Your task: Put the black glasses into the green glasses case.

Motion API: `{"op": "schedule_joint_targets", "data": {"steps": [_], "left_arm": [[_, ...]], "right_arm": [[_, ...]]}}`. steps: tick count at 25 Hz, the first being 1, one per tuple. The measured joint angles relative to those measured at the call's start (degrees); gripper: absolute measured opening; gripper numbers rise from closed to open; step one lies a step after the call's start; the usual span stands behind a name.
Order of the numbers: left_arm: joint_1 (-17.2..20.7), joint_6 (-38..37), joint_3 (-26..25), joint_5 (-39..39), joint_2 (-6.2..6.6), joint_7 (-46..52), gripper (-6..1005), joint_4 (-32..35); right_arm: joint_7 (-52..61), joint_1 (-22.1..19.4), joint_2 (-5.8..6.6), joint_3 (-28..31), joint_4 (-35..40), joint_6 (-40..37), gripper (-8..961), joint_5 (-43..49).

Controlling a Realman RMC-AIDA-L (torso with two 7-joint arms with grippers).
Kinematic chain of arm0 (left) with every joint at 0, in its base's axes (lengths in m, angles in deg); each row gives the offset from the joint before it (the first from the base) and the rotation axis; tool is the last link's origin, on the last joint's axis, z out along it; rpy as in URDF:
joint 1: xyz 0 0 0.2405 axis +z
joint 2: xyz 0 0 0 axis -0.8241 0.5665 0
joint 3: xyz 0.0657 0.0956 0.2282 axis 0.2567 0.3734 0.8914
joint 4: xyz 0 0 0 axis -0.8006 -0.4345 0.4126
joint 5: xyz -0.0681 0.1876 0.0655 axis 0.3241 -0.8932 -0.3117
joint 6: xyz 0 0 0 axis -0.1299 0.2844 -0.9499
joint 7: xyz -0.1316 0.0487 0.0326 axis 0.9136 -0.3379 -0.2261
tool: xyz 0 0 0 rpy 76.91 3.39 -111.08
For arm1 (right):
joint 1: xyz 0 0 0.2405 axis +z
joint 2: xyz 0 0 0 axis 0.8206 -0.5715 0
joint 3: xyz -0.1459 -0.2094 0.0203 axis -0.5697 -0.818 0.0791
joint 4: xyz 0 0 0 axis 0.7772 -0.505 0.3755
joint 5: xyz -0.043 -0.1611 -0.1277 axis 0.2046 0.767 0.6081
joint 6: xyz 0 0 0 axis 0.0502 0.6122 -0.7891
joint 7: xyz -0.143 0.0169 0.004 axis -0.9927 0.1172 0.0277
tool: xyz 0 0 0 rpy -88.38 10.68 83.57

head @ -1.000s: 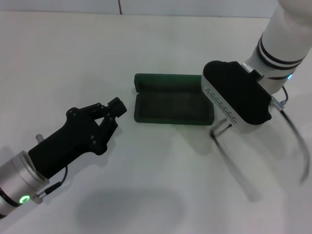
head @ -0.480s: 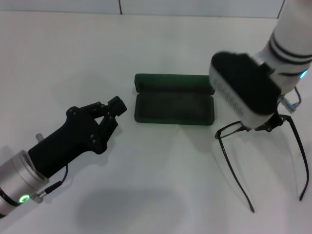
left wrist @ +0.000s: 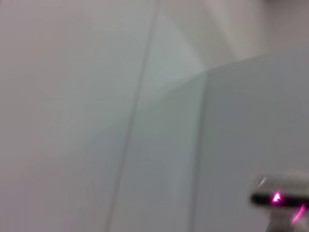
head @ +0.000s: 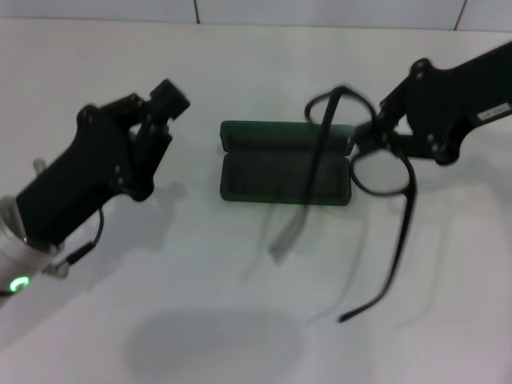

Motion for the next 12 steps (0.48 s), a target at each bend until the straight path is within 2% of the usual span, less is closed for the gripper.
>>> {"op": "schedule_joint_targets", "data": {"steps": [2, 6, 9, 12], "left_arm": [[-1.73, -2.65, 0.06, -0.22, 0.10, 1.10, 32, 1.55], [-4.97, -5.43, 1.26, -0.46, 0.13, 6.05, 30, 5.67], [-7.79, -5.72, 4.89, -0.44, 0.14, 7.67, 28, 7.03], [-10.41, -5.57, 8.13, -0.51, 0.07, 7.71, 27, 6.83]], "right_arm": [[-0.41, -4.41, -0.04, -0.41, -0.23, 4.05, 90, -5.82], [-2.97, -9.61, -0.20, -3.32, -4.54, 11.07, 87, -15.58], [-6.50, -10.41, -0.15, -3.90, -10.03, 13.10, 88, -21.37], [-9.58, -9.26, 0.02, -3.88, -15.18, 13.30, 87, -25.05]]}}
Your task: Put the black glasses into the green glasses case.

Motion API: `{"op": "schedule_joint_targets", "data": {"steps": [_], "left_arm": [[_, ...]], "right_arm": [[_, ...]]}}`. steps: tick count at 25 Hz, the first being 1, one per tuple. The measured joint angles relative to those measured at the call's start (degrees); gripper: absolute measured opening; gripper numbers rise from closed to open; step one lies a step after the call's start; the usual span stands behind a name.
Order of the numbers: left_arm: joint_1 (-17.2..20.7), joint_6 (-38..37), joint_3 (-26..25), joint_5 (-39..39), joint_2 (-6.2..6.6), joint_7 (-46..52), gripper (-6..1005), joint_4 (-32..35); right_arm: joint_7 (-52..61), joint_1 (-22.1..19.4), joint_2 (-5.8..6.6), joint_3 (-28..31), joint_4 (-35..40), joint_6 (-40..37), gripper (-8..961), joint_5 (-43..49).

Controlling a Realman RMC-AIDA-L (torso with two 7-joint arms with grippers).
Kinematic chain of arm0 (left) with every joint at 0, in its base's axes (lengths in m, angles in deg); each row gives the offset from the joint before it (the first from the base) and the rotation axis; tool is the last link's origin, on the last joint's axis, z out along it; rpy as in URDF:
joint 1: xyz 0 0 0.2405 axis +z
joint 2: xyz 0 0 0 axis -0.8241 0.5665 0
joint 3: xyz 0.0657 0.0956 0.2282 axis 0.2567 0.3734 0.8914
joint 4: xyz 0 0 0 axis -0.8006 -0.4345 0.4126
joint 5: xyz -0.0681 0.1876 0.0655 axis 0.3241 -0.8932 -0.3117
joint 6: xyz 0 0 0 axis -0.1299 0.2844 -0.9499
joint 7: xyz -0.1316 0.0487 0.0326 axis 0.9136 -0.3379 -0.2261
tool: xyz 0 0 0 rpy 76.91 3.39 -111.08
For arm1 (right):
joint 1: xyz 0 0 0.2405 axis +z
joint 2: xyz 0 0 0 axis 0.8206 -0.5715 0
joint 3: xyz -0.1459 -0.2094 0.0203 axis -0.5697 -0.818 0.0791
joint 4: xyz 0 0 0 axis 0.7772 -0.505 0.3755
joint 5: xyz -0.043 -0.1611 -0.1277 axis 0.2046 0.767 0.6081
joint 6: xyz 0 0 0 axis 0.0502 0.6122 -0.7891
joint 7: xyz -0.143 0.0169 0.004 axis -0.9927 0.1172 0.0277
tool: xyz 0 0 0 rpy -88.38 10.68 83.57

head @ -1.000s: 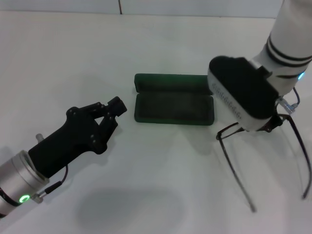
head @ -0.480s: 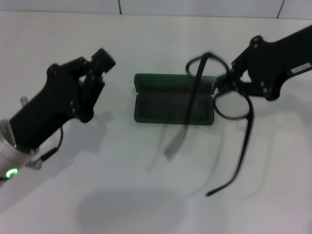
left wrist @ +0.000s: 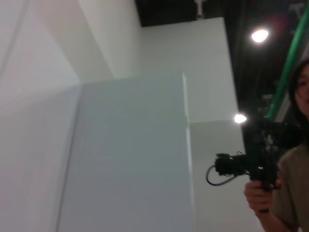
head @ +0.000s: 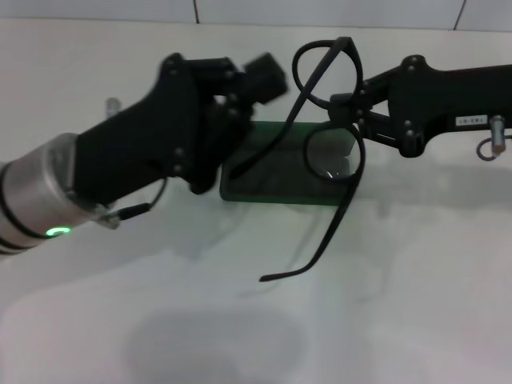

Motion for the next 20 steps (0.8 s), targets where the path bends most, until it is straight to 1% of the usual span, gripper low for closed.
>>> {"op": "schedule_joint_targets", "data": {"steps": [4, 7, 13, 20], "left_arm": [[-1.13, 1.58, 2.58, -0.02, -0.34, -0.41, 24, -0.35], [-1.89, 3.81, 4.56, -0.03, -0.36, -0.40, 24, -1.14], [-2.29, 7.92, 6.11, 0.29, -0.51, -0.39, 23, -2.34], [-2.21, 9.95, 6.14, 0.25, -0.55, -0.23, 22, -3.12]], "right_arm": [[-1.21, 2.57, 0.04, -0.01, -3.47, 0.04, 86, -0.76], [-1.61, 3.23, -0.11, -0.04, -3.80, -0.36, 87, -0.95], [-1.99, 3.56, -0.20, -0.10, -3.82, -1.90, 87, -2.02], [-3.12, 2.95, -0.12, -0.11, -3.98, -4.50, 87, -5.55]]}}
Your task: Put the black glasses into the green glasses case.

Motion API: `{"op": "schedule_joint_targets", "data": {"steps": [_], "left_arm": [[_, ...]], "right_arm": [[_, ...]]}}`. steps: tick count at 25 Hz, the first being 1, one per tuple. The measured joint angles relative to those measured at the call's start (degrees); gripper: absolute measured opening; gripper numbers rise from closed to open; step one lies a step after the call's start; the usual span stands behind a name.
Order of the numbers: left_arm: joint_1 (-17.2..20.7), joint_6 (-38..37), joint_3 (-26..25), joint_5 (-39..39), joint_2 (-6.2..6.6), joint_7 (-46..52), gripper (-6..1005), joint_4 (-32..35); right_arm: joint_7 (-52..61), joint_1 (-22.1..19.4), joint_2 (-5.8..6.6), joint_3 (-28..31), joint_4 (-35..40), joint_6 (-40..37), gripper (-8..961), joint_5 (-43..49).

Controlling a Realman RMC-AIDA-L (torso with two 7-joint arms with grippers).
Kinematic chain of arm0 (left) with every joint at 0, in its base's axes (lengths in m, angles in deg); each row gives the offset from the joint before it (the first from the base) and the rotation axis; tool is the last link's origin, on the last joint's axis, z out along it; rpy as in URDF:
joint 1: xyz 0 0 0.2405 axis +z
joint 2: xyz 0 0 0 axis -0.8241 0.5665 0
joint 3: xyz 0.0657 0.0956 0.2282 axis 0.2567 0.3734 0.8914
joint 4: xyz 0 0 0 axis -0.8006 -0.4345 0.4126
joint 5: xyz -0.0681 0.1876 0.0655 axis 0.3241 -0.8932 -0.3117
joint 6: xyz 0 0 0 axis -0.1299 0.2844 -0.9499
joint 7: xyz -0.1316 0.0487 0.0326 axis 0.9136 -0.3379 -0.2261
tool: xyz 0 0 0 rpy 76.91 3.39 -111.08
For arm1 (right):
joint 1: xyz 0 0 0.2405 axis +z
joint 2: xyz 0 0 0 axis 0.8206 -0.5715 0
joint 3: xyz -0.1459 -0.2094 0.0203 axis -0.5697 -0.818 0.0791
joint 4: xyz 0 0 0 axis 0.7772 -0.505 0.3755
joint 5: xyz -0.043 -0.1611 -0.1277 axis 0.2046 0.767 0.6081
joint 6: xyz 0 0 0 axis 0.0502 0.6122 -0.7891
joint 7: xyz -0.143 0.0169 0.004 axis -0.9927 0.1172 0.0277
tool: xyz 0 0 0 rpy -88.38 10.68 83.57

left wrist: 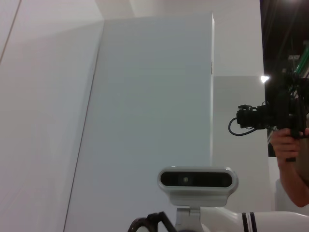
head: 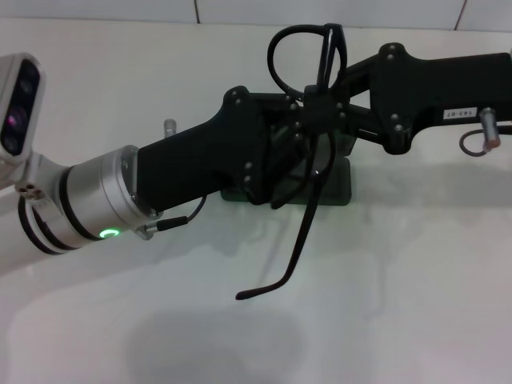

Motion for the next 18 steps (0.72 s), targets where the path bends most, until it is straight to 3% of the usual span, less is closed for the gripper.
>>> {"op": "schedule_joint_targets", "data": {"steps": [18], "left_arm": [[0.20, 0.80, -0.01, 0.24, 0.00, -0.11, 20, -1.54]], "right_arm": [[-1.10, -0.90, 0.21, 0.63, -1.48, -1.90, 86, -2.21]]}}
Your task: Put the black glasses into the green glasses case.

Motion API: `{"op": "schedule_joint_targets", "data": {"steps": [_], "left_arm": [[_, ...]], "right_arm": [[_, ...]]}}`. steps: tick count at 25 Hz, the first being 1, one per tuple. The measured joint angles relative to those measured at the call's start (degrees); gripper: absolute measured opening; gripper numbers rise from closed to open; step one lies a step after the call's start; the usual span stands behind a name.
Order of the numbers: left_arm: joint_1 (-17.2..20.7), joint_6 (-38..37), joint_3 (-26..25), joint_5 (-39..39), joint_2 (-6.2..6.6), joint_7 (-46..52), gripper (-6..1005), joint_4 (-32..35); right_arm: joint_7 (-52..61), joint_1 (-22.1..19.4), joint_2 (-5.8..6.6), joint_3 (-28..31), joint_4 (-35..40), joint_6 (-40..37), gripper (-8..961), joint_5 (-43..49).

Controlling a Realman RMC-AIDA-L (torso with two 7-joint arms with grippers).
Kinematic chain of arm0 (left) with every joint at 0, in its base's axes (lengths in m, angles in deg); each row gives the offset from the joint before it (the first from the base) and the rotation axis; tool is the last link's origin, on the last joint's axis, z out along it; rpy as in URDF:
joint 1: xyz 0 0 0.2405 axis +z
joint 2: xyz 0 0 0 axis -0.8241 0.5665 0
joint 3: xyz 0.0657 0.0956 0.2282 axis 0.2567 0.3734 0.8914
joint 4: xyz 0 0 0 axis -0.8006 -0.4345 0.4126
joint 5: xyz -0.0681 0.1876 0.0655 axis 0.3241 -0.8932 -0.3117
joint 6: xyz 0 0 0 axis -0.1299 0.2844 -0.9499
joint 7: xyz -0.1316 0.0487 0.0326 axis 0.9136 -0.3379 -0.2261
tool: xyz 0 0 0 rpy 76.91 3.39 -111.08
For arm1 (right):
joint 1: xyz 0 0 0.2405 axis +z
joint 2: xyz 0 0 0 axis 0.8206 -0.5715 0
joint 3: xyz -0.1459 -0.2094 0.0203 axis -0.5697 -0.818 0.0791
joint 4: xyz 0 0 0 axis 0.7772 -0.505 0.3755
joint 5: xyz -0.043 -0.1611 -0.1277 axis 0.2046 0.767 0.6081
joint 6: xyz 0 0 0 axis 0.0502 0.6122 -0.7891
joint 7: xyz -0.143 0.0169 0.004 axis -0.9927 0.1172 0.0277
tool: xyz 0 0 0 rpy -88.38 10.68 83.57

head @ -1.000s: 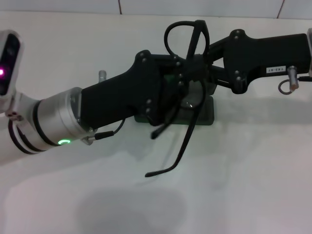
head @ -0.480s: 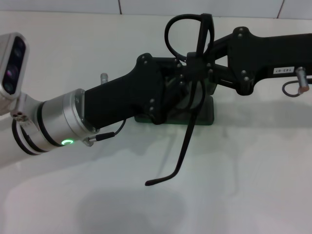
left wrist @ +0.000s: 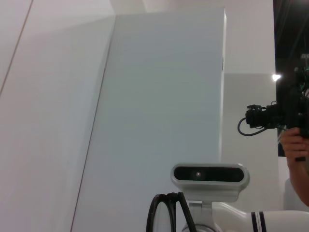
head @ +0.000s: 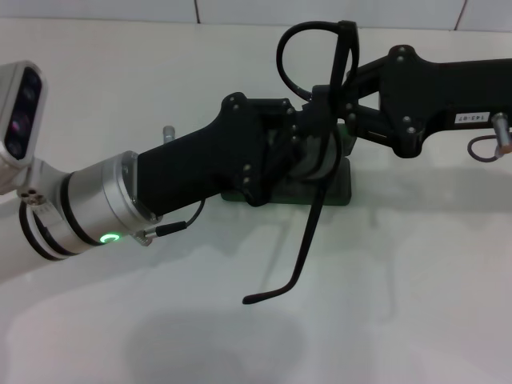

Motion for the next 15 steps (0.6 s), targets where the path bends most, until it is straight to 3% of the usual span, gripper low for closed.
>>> {"op": "schedule_joint_targets", "data": {"steps": [9, 15], "left_arm": [[1.42, -3.10, -0.26, 0.18, 0.29, -0.11, 21, 0.65], [3.81, -5.10, -0.73, 0.47, 1.19, -0.28, 21, 2.37]], "right_arm": [[-0.50, -1.33, 0.04, 2.99, 0.05, -0.19, 87, -0.12], [-0.38, -2.95, 0.44, 15.35, 0.94, -9.86, 87, -1.98]]}}
